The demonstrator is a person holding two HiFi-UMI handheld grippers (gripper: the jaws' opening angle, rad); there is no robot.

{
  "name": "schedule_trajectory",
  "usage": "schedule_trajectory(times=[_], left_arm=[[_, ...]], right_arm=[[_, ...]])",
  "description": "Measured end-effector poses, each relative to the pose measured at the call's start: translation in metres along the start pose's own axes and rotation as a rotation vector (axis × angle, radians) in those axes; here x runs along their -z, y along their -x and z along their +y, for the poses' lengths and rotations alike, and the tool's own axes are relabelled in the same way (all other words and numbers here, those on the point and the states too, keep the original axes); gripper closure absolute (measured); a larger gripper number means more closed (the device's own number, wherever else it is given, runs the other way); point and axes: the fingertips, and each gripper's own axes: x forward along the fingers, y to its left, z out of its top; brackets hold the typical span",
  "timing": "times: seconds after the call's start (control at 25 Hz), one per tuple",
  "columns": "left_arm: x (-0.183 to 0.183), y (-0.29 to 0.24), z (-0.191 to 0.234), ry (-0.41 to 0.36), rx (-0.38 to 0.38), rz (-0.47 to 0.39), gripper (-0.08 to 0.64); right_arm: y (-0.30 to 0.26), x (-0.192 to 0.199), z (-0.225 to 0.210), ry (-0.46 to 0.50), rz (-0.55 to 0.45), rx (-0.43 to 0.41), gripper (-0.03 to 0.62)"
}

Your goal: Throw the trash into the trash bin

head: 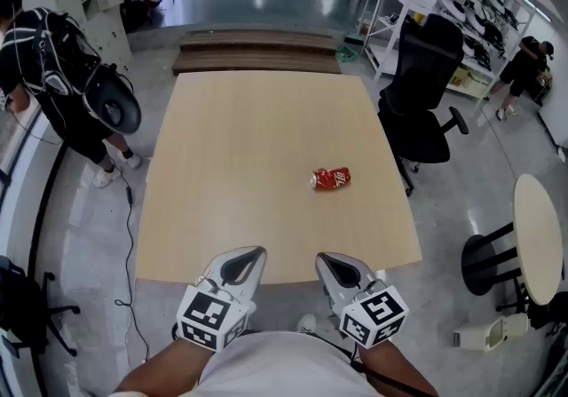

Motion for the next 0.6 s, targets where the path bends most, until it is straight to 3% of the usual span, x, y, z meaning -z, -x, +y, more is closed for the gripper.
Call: schedule_trajectory(times=[0.6], left_arm=[[0.0031, -0.0007, 0.0001, -0.001, 0.01, 0.01, 0.552]], right_arm=[[0.0004, -0.0035, 0.0065, -0.009, -0.027, 0.001, 0.591]])
